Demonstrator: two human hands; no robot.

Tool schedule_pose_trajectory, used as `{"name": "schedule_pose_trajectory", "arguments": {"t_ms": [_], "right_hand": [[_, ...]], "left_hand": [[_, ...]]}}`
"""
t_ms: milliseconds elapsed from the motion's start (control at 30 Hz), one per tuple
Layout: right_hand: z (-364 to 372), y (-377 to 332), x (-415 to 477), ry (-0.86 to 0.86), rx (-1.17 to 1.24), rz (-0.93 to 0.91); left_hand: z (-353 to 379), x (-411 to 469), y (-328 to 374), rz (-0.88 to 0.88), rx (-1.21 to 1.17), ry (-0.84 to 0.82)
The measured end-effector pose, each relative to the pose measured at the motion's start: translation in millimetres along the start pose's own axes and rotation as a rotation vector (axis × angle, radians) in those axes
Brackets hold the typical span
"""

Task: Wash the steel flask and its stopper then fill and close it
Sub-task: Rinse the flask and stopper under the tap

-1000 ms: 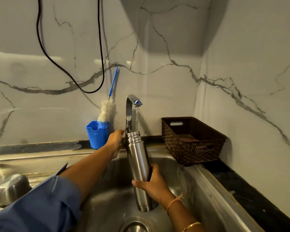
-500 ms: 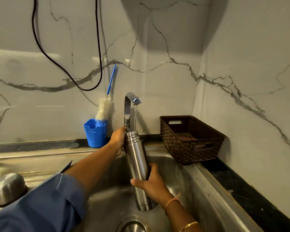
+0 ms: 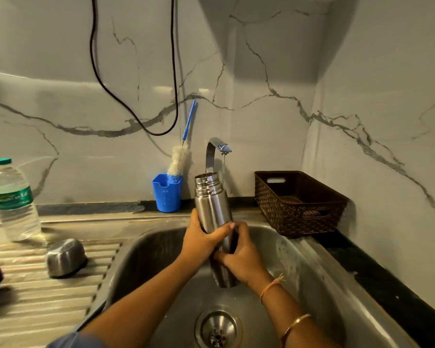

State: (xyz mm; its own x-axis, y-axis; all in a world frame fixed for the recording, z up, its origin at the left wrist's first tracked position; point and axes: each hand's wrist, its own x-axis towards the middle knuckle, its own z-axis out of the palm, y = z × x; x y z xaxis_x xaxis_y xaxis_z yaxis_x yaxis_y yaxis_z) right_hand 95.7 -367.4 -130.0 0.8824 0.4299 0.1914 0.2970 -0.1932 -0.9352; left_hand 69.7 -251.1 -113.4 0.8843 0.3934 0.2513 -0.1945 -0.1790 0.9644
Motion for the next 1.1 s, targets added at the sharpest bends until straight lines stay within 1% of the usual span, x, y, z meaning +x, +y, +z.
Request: {"name": "schedule_pose_trajectory", "arguments": {"t_ms": [100, 133, 233, 267, 300, 367, 400, 467, 500, 567, 667, 700, 733, 833, 900, 1000, 1033, 1100], "right_hand": [[11, -10, -13, -0.075, -0.040, 0.051], [13, -17, -15, -0.076, -0.042, 0.036], [13, -38, -15, -0.003, 0.020, -0.094], [14, -42, -16, -0.006, 0.071, -0.089], [17, -44, -21, -0.027, 0.120, -0.047], [24, -43, -29, -0.028, 0.112, 0.021], [25, -42, -31, -0.016, 0.081, 0.005], [24, -44, -29, 0.032, 0.078, -0.053], [24, -45, -29, 0.038, 0.108, -0.053], [22, -49, -32, 0.035, 0.121, -0.019], [8, -52, -39, 0.083, -0.146, 0.022], [0, -52, -40, 0.096, -0.221, 0.041], [-7, -53, -42, 0.097, -0.242, 0.065], [-15, -56, -52, 0.017, -0.113, 0.156], [-11, -56, -56, 0.000, -0.064, 0.140], [-3, -53, -55, 0.114, -0.109, 0.019], [-1, -51, -53, 0.151, -0.147, -0.002], [0, -51, -52, 0.217, -0.227, -0.030]], "left_hand": [[-12, -19, 1, 0.031, 0.221, -0.008], [-16, -23, 4, 0.076, 0.245, 0.008], [-27, -22, 31, 0.213, 0.212, 0.074], [-30, -20, 37, 0.218, 0.243, 0.049], [-32, -22, 42, 0.185, 0.322, 0.006], [-35, -25, 40, 0.128, 0.456, -0.042], [-36, -27, 40, 0.134, 0.454, -0.032], [-39, -26, 45, 0.135, 0.366, 0.032], [-40, -22, 49, 0.085, 0.320, 0.064], [-42, -16, 56, -0.111, 0.169, 0.110], [-40, -19, 47, -0.465, -0.237, 0.142], [-40, -23, 42, -0.544, -0.349, 0.160], [-40, -26, 37, -0.608, -0.448, 0.179], [-35, -35, 29, -0.728, -0.731, 0.190], [-31, -39, 25, -0.778, -0.785, 0.186], [-27, -38, 16, -0.806, -0.744, 0.133], [-29, -36, 12, -0.806, -0.721, 0.115], [-34, -33, 4, -0.796, -0.595, 0.097]]}}
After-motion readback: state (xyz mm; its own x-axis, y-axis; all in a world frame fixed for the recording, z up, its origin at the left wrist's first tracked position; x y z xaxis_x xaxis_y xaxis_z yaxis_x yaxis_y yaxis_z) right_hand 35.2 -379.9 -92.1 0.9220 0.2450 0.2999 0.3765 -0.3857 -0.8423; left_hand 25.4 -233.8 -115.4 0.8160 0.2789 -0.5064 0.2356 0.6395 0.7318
